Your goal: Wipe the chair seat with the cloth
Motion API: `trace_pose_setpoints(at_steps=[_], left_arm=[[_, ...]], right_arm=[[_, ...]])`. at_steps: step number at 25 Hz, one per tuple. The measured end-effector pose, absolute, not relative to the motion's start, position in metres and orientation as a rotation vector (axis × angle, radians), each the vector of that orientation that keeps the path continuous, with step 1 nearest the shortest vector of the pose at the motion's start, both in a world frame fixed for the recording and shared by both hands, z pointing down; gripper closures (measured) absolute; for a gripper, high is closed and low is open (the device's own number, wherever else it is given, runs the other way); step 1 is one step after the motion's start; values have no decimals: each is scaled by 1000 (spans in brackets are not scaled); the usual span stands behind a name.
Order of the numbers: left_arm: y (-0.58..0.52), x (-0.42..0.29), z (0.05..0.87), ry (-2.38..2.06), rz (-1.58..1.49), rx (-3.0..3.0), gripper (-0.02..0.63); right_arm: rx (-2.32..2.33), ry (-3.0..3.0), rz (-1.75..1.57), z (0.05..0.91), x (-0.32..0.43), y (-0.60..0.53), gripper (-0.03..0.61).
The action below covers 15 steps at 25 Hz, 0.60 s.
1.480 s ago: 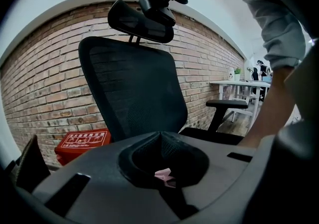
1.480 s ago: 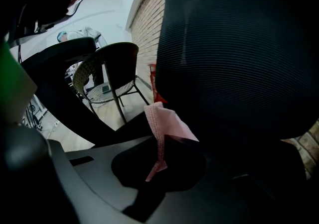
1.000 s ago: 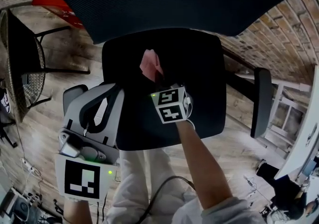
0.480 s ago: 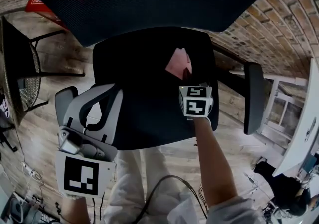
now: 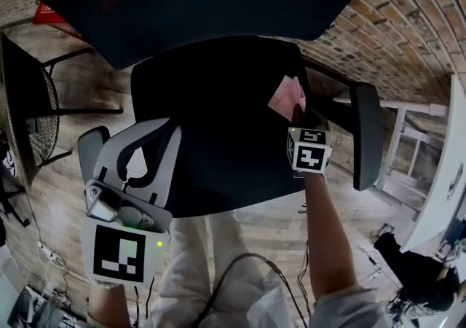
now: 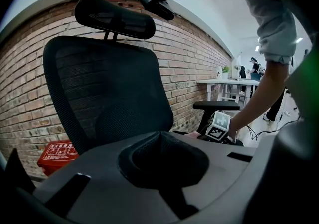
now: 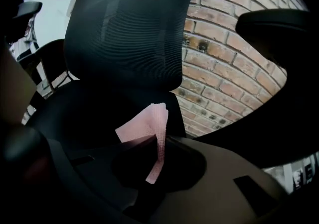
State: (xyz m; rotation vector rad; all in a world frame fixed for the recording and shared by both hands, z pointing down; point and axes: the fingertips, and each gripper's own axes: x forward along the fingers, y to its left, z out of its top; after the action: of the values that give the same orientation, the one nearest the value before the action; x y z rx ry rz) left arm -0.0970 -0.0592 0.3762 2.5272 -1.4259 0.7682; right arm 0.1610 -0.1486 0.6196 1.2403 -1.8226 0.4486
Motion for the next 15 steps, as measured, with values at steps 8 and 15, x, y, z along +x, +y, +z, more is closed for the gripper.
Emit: trace_pose_setpoints(at_steps=[8, 15], left_arm=[[-55, -108, 365, -1444, 776, 2516, 595], [-49, -128, 362, -1472, 794, 2497, 595]], right_arm=[[1251, -1862, 606, 621, 134, -132, 523], [1174, -1935, 688, 626, 76, -105, 523]])
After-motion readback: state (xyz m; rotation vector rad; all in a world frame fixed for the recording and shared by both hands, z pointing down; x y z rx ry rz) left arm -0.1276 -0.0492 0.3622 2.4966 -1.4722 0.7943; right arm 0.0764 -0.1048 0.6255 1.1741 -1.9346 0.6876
